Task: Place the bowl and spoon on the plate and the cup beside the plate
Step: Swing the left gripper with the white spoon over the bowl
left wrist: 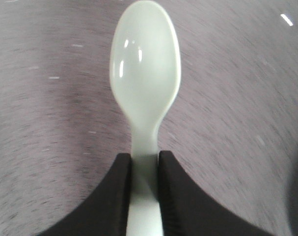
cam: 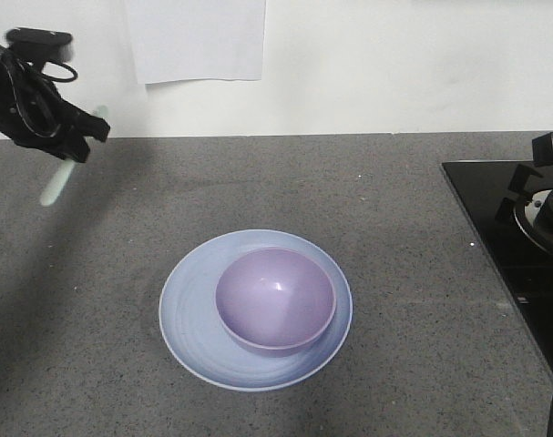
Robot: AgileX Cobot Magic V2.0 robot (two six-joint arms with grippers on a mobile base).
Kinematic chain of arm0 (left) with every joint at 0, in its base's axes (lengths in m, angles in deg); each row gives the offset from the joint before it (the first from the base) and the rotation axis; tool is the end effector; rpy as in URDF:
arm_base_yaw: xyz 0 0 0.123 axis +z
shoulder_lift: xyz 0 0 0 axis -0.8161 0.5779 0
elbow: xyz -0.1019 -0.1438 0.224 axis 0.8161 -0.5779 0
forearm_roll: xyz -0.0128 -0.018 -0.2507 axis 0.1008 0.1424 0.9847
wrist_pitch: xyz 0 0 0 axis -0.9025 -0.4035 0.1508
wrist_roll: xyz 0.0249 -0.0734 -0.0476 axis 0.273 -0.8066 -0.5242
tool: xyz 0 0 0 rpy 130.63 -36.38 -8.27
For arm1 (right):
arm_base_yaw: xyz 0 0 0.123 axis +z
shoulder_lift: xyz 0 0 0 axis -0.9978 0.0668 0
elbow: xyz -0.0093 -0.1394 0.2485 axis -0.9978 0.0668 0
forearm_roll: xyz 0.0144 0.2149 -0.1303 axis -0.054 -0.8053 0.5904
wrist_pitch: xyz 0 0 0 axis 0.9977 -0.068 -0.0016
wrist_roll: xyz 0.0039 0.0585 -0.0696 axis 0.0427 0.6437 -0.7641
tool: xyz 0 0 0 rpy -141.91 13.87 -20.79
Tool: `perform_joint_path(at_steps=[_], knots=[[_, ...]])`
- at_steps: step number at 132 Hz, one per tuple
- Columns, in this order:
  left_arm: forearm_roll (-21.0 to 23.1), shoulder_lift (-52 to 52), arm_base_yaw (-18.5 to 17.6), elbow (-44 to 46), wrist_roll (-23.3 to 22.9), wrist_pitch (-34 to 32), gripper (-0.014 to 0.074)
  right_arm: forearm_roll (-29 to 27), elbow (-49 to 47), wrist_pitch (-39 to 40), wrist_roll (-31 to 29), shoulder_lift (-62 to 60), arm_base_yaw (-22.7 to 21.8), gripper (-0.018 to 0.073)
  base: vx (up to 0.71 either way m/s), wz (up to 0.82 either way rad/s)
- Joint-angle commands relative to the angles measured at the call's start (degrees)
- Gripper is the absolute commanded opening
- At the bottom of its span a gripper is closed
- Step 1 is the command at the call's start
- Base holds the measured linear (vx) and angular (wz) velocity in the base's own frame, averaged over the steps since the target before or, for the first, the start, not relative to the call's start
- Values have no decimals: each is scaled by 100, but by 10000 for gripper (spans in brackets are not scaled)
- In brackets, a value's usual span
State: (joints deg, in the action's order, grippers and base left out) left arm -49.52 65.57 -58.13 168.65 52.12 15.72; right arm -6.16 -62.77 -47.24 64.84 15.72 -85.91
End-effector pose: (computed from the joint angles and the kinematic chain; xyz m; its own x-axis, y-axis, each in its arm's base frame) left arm 0.4161 -0.0400 0.3298 -0.8562 0.2684 -0.4415 0.3243 0.9443 -0.0550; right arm 0.2332 0.0097 0.3996 -0.7640 -0.0109 -0.6451 -0.0718 0.9951 0.0682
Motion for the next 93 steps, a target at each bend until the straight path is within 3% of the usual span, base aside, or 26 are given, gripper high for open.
perform_joint_path(at_steps=[1, 13, 40, 74, 93], knots=[[814, -418, -150, 157, 787, 68, -6, -14, -162, 274, -64, -132, -33, -1, 0, 0], [1096, -525, -360, 157, 1097, 88, -6, -14, -162, 274, -64, -132, -33, -1, 0, 0], [1097, -676, -1072, 157, 1691, 259, -6, -14, -162, 274, -64, -132, -33, -1, 0, 0], [1032, -661, -2031, 157, 1766, 360, -6, -14, -162, 274, -64, -132, -33, -1, 0, 0], [616, -661, -2549, 153, 1743, 360, -6, -14, -162, 274, -64, -132, -33, -1, 0, 0]])
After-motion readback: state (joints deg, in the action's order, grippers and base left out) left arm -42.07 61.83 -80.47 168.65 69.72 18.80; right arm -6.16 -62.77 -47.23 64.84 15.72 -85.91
